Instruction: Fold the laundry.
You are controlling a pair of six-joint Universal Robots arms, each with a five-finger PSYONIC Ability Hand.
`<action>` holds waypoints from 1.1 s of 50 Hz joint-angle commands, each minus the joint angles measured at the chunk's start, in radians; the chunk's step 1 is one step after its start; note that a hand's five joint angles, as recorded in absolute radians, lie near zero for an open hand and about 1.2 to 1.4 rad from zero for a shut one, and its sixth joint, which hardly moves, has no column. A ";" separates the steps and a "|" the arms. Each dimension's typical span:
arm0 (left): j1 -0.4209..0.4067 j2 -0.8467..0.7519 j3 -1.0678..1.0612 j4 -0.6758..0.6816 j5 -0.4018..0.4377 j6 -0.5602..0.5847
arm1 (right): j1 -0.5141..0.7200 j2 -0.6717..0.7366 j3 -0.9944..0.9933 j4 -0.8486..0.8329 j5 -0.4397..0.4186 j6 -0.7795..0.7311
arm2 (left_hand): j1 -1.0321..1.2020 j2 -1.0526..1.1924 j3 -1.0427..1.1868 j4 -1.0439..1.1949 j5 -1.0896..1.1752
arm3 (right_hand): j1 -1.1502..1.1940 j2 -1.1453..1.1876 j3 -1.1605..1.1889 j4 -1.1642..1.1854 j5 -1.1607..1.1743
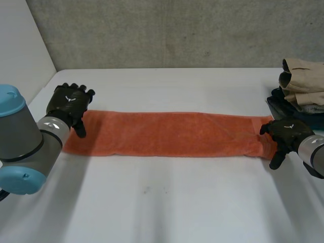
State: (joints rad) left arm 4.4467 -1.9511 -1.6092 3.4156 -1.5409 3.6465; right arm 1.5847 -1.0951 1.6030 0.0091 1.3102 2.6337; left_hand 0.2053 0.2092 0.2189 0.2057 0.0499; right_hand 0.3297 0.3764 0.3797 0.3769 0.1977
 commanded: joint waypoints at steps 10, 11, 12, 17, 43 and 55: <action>0.000 0.012 0.002 0.007 0.001 -0.022 | -0.061 -0.014 0.028 -0.133 0.087 -0.095 | -0.031 -0.035 -0.044 -0.031 -0.050 | 1.067 1.020 1.017 1.019 1.024; 0.002 0.017 0.000 0.005 0.001 -0.022 | -0.075 -0.034 0.037 -0.130 0.087 -0.118 | -0.031 -0.035 -0.044 -0.031 -0.050 | 1.067 1.020 1.017 1.019 1.024; 0.003 0.020 -0.003 0.005 0.001 -0.022 | -0.092 -0.052 0.047 -0.127 0.087 -0.144 | -0.031 -0.035 -0.044 -0.031 -0.050 | 1.067 1.020 1.017 1.019 1.024; 0.016 0.055 -0.032 0.005 0.002 -0.022 | -0.218 -0.100 0.086 -0.124 0.107 -0.395 | -0.031 -0.035 -0.044 -0.031 -0.050 | 1.067 1.020 1.017 1.019 1.024; 0.076 0.141 -0.080 -0.002 0.005 -0.049 | 0.672 0.148 -0.325 -0.370 -0.086 -0.449 | -0.031 -0.035 -0.044 -0.031 -0.050 | 1.067 1.020 1.017 1.019 1.024; 0.046 0.129 -0.066 0.001 0.002 -0.065 | 0.781 0.385 -0.495 -0.376 -0.157 -0.436 | -0.031 -0.035 -0.044 -0.031 -0.050 | -0.155 -0.202 -0.205 -0.202 -0.198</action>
State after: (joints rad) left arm 4.5116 -1.8147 -1.6842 3.4140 -1.5370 3.5843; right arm 2.3523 -0.7175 1.1316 -0.3762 1.1136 2.1827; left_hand 0.2053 0.2092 0.2185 0.2057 0.0499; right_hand 0.6099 0.7410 0.7468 0.7505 0.5956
